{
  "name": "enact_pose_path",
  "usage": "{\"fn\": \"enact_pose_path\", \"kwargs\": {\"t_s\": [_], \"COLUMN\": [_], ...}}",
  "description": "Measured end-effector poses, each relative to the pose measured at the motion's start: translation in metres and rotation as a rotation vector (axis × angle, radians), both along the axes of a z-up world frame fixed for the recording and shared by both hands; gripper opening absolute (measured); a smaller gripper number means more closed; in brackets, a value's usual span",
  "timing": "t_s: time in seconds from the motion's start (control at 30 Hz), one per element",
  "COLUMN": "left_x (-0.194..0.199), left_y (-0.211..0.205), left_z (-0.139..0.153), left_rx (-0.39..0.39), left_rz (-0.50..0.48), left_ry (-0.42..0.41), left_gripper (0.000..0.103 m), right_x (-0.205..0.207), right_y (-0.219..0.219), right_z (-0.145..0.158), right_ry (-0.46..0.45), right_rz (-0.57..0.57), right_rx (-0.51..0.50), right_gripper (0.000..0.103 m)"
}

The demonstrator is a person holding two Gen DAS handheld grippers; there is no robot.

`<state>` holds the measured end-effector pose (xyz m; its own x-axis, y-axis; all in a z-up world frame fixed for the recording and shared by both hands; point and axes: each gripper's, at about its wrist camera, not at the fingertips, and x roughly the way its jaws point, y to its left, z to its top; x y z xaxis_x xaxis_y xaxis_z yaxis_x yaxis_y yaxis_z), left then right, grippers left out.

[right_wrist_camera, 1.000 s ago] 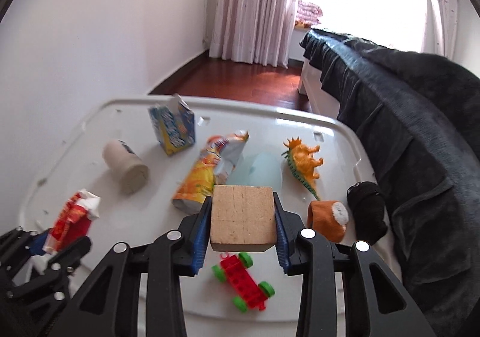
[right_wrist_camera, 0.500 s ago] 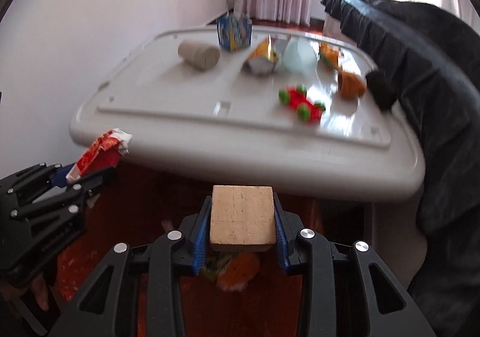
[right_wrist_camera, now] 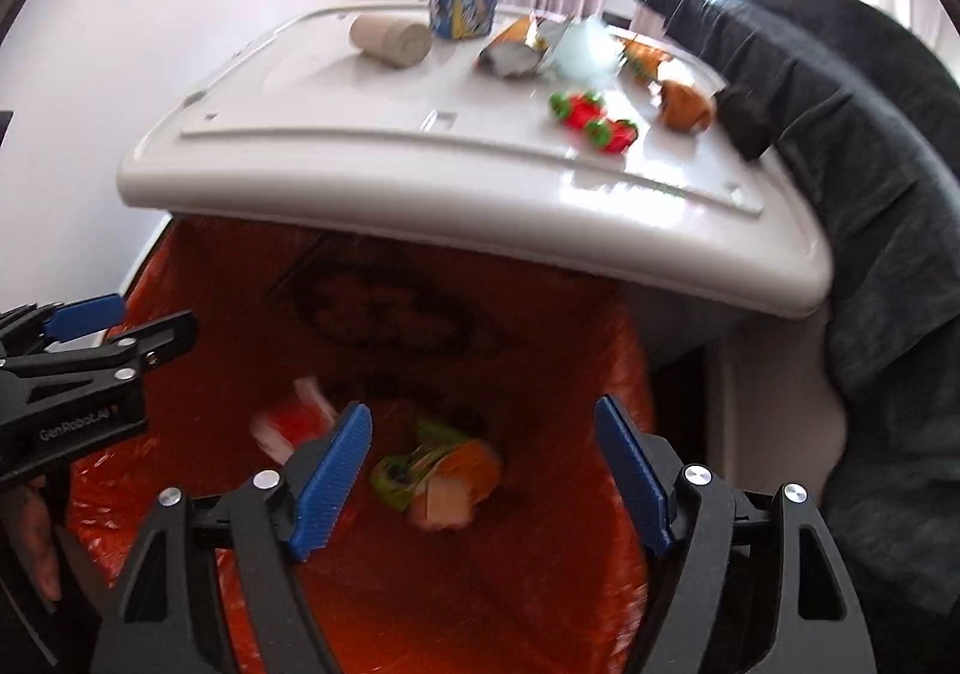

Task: Collect trash
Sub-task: 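Drop the paper packet into the bin with the left tool while the right tool drops the block, then grasp the red toy car with the right tool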

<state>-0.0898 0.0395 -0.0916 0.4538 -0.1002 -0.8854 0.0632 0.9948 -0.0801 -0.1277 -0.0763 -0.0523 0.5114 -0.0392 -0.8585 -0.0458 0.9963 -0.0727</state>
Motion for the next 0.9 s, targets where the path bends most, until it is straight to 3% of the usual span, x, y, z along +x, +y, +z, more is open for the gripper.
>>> {"fn": "enact_pose_path", "kwargs": {"t_s": [0.27,0.53,0.7,0.9], "left_x": [0.006,0.021,0.028,0.036], "left_y": [0.006,0.000,-0.011,-0.023], "left_z": [0.009,0.032,0.035,0.038], "left_rx": [-0.027,-0.021,-0.016,-0.020], "left_rz": [0.015,0.011,-0.017,-0.047], "left_ry": [-0.046,-0.137,-0.146,-0.155], "left_gripper": [0.073,0.073,0.073,0.074], "right_x": [0.006,0.017,0.047,0.115], "right_y": [-0.007,-0.010,-0.025,-0.041], "right_z": [0.005,0.021,0.035,0.039], "right_ry": [-0.026,-0.095,-0.141,-0.205], "right_rz": [-0.015,-0.006,-0.030,-0.013], "right_rx": [0.050,0.030,0.007,-0.031], "right_gripper": [0.077,0.077,0.077,0.077]}}
